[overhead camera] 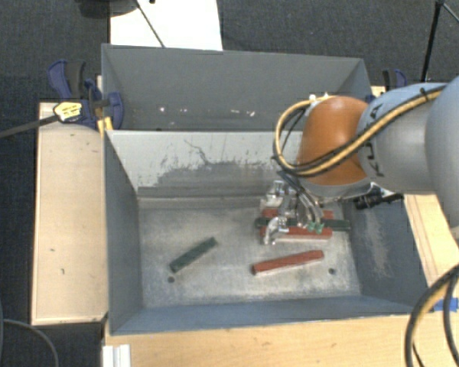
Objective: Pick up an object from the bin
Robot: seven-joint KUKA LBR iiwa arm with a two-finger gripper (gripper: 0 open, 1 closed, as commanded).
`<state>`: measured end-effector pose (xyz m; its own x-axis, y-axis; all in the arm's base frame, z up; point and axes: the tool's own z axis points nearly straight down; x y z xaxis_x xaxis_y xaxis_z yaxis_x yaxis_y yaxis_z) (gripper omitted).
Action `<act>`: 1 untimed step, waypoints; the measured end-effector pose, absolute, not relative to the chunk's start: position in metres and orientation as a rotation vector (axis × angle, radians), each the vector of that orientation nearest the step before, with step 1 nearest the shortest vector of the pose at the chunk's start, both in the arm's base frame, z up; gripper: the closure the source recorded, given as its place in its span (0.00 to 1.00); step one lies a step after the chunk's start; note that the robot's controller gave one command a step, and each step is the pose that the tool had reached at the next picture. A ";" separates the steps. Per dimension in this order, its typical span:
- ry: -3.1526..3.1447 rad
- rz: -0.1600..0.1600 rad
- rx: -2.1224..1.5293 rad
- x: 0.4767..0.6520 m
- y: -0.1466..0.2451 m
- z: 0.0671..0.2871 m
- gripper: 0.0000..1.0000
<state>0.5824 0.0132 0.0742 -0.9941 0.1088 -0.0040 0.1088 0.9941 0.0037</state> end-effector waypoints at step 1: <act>3.133 0.006 0.172 0.582 0.013 0.074 1.00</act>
Offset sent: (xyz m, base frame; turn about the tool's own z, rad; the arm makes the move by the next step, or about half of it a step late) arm -0.0020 0.0065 0.1489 -0.2909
